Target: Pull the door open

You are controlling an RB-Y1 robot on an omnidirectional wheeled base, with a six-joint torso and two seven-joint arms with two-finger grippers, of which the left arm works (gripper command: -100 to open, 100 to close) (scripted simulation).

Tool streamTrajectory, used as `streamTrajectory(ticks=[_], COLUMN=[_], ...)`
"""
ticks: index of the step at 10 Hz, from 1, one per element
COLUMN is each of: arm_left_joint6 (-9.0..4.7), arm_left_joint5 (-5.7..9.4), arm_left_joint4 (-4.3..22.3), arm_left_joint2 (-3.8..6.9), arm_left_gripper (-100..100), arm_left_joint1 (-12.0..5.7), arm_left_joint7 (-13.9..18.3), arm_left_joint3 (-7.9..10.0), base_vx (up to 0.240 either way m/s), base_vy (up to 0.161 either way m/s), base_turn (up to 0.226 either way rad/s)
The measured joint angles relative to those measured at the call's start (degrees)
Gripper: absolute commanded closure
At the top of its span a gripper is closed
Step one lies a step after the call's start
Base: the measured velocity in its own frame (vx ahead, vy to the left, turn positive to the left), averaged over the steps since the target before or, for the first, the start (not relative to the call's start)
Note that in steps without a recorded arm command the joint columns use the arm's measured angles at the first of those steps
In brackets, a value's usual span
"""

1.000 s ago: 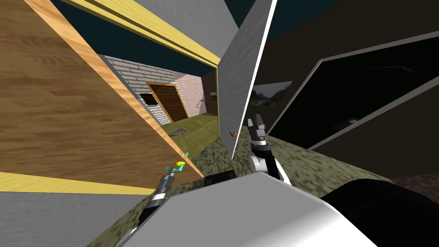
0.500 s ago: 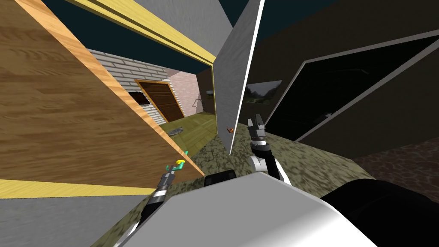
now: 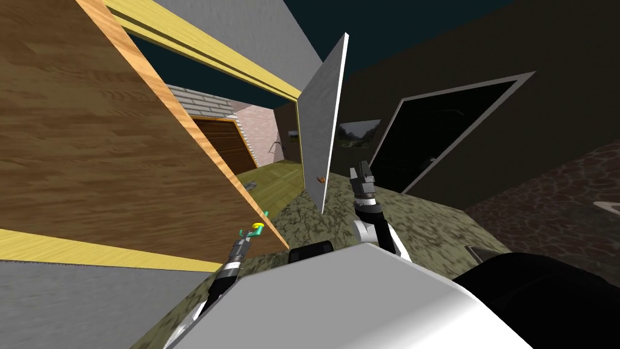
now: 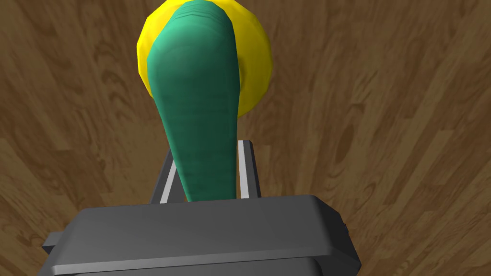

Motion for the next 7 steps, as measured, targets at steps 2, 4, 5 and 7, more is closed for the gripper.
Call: streamTrajectory(ticks=[2, 4, 5, 7], arm_left_joint6=[0.49, 3.16, 2.71, 2.88], arm_left_joint5=[0.46, 0.85, 0.78, 1.14], arm_left_joint4=[0.3, -2.5, -1.1, 0.4], arm_left_joint2=[-0.36, -0.58, -0.67, -0.95], arm_left_gripper=[100, 100, 100, 100], arm_left_joint1=[-1.15, -1.21, -1.92, -3.72], arm_left_joint7=[-0.6, -1.1, -1.1, -1.4], arm_left_joint3=[-0.27, -0.57, -0.76, -1.21], base_vx=[-0.159, -0.106, -0.137, -0.163], base_vy=[0.060, 0.041, 0.056, 0.077], base_turn=[-0.108, -0.057, -0.131, -0.127])
